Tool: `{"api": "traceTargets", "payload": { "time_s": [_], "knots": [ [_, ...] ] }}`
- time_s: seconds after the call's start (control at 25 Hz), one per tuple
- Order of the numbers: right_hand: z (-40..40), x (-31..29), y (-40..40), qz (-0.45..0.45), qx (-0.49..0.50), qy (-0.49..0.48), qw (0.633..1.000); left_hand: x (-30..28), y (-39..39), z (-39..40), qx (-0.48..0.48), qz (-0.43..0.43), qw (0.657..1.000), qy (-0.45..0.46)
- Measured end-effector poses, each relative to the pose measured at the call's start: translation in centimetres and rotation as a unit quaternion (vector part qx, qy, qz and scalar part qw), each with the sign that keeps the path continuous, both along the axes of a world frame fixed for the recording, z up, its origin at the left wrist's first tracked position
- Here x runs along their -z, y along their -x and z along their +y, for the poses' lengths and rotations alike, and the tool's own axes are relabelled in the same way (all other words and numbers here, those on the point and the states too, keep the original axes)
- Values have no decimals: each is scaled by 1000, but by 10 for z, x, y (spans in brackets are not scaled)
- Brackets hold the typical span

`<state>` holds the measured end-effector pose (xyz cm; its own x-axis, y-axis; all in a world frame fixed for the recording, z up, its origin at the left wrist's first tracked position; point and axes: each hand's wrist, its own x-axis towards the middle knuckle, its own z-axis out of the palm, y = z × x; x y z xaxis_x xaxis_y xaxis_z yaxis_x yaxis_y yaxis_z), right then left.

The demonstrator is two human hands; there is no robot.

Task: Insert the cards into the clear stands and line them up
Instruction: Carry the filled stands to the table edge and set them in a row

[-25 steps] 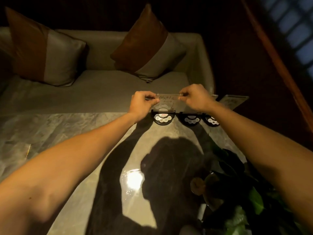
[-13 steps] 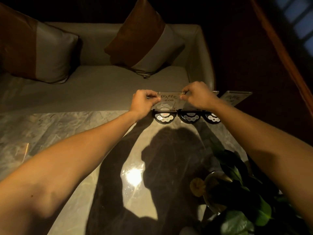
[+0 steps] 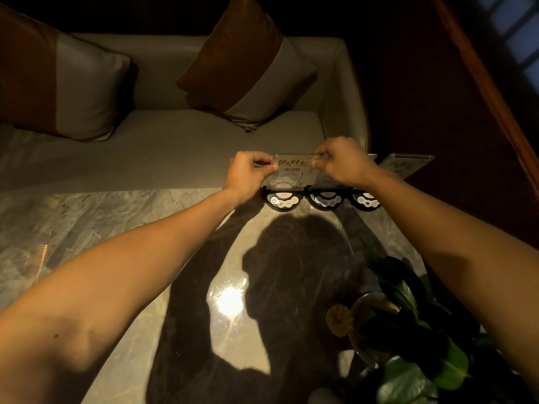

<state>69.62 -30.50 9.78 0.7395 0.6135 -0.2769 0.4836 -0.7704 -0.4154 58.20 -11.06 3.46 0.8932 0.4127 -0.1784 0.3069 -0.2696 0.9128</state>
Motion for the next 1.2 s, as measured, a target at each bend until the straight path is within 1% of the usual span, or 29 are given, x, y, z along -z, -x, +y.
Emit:
{"api": "traceTargets", "payload": {
  "time_s": [0.24, 0.4, 0.56, 0.68, 0.76, 0.92, 1.08, 1.2],
  "knots": [
    [0, 4, 1, 10, 14, -10, 1000, 3, -2, 2, 2, -1, 1000, 6],
    [3, 2, 3, -8, 13, 8, 1000, 5, -2, 3, 3, 5, 1000, 14],
    [2, 1, 5, -9, 8, 23, 1000, 1, 0, 4, 18, 14, 1000, -5],
    [2, -7, 12, -17, 20, 7, 1000, -10, 8, 8, 36, 25, 999, -17],
    [6, -16, 18, -39, 12, -5, 999, -22, 17, 15, 35, 25, 999, -29],
    [26, -47, 44, -67, 5, -30, 997, -61, 50, 36, 56, 30, 997, -52],
    [65, -75, 101, -61, -35, -63, 995, -100, 118, 65, 76, 74, 991, -82],
    [99, -85, 159, -52, -76, -87, 992, -124, 185, 87, 58, 73, 989, -116]
  ]
}}
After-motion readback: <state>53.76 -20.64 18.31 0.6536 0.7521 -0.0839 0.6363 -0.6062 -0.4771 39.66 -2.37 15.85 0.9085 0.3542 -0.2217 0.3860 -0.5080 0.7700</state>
